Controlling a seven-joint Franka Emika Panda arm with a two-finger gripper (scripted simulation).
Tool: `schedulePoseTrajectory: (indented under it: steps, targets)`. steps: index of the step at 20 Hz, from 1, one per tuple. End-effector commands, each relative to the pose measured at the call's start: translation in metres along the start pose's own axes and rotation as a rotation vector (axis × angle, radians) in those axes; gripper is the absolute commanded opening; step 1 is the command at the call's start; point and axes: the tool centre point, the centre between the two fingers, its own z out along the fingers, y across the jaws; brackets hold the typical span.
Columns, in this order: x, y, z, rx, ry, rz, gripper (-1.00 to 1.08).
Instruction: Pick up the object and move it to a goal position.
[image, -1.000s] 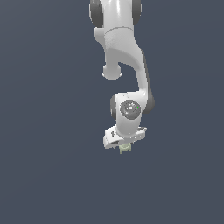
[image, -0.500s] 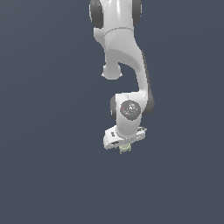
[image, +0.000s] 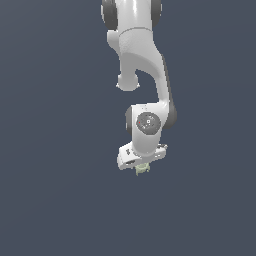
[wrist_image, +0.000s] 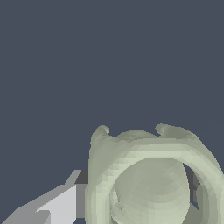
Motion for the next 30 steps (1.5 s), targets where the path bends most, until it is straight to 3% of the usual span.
schedulePoseTrajectory:
  steps: [1, 19, 30]
  targets:
    - [0.0, 0.004, -0.012, -0.001, 0.002, 0.0, -1.0]
    - [0.0, 0.051, -0.18, 0.0, 0.002, 0.0, -1.0]
    - [0.003, 0.065, -0.225, 0.0, 0.002, 0.0, -1.0]
